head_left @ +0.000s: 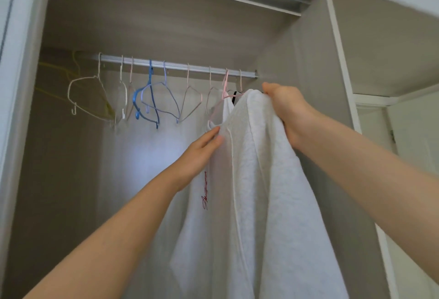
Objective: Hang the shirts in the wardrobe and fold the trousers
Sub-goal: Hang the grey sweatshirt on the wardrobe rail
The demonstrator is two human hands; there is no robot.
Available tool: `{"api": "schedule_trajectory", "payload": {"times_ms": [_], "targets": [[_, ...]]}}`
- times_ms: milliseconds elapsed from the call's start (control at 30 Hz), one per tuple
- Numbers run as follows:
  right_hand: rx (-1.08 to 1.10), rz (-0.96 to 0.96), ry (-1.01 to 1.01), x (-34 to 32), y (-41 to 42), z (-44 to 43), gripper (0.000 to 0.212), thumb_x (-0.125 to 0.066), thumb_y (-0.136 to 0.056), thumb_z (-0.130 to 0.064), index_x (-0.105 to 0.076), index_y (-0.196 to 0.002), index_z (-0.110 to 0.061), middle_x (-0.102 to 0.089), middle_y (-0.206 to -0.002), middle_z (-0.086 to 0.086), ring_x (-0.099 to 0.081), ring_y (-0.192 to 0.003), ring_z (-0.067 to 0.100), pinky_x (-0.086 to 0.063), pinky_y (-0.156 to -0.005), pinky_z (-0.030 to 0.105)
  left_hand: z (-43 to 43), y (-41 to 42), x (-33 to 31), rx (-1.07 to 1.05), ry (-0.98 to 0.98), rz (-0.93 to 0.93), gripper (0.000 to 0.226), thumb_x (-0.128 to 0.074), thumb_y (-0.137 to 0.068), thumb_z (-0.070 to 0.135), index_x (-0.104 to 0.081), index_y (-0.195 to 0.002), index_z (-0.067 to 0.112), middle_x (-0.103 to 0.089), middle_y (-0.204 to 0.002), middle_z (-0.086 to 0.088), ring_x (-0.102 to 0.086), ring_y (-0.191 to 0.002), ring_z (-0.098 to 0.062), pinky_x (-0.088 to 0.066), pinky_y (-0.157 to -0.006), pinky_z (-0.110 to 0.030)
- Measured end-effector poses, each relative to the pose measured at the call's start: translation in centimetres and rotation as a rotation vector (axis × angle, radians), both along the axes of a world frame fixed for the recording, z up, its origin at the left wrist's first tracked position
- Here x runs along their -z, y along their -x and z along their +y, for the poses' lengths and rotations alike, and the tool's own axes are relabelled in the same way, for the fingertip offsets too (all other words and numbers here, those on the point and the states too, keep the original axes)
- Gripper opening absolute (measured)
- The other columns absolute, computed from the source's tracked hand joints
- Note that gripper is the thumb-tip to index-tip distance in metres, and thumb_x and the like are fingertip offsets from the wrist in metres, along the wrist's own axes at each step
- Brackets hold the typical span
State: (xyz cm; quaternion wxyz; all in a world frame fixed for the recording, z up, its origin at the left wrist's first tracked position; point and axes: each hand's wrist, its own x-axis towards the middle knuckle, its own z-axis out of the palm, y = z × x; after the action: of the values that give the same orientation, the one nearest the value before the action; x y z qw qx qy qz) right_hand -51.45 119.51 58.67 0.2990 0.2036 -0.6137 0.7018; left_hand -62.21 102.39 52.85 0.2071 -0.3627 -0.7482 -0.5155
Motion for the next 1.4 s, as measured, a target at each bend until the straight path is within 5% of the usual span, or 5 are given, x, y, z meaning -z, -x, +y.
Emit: {"api": "schedule_trajectory", "payload": {"times_ms": [200,433,700,1067,1400], "targets": [[0.146,0.071,-0.103,-3.1,3.3,-3.1,0.017,-0.038,-0.098,-0.015,-0.053,-0.099,-0.007,-0.059,-0.090,0.012,-0.061,-0.080,0.022,-0.052,-0.071,0.030,0.0,-1.9,-0.8,0.158,-0.011,0.000,0.078,-0.052,-0.077,0.081,-0.030,-0.146,0.053,-0.037,-0.148,0.033,-0.038,-0.136,0.003,-0.032,-0.116,-0.040],[0.374,0.225,-0.315,-6.8,7.0,-4.7,0.030,-0.034,-0.098,-0.018,-0.033,-0.069,-0.016,-0.034,-0.072,0.000,-0.034,-0.063,0.016,-0.032,-0.060,0.026,0.7,-0.3,-0.8,-0.093,0.149,0.142,0.129,-0.087,-0.069,0.037,0.012,-0.152,0.044,-0.026,-0.153,0.022,-0.043,-0.133,-0.006,-0.043,-0.106,-0.031],[0.610,0.291,-0.472,-9.3,12.7,-4.5,0.041,-0.032,-0.103,-0.018,-0.025,-0.062,-0.015,-0.026,-0.065,0.001,-0.025,-0.058,0.018,-0.020,-0.050,0.031,-1.7,6.0,-1.6,-0.415,0.106,0.187,0.041,-0.046,-0.092,0.000,-0.048,-0.127,0.022,-0.061,-0.111,-0.001,-0.056,-0.081,-0.008,-0.043,-0.052,-0.004],[0.876,0.266,-0.736,-13.1,20.2,-5.8,0.037,-0.043,-0.091,0.002,-0.028,-0.059,-0.010,-0.036,-0.067,0.010,-0.039,-0.084,0.027,-0.027,-0.063,0.027,-1.5,14.0,-3.3,-0.492,0.035,0.227,0.032,-0.042,-0.096,0.001,-0.051,-0.121,0.019,-0.059,-0.116,-0.001,-0.055,-0.095,-0.014,-0.041,-0.065,-0.006],[0.893,0.201,-0.808,-13.1,23.3,-5.8,0.012,-0.042,-0.092,-0.002,-0.054,-0.089,-0.004,-0.058,-0.121,0.019,-0.054,-0.095,0.035,-0.037,-0.072,0.032,-1.5,16.8,-3.4,-0.526,0.072,0.246,0.034,-0.042,-0.100,0.005,-0.046,-0.132,0.016,-0.050,-0.113,0.006,-0.049,-0.096,-0.011,-0.037,-0.072,-0.008]]}}
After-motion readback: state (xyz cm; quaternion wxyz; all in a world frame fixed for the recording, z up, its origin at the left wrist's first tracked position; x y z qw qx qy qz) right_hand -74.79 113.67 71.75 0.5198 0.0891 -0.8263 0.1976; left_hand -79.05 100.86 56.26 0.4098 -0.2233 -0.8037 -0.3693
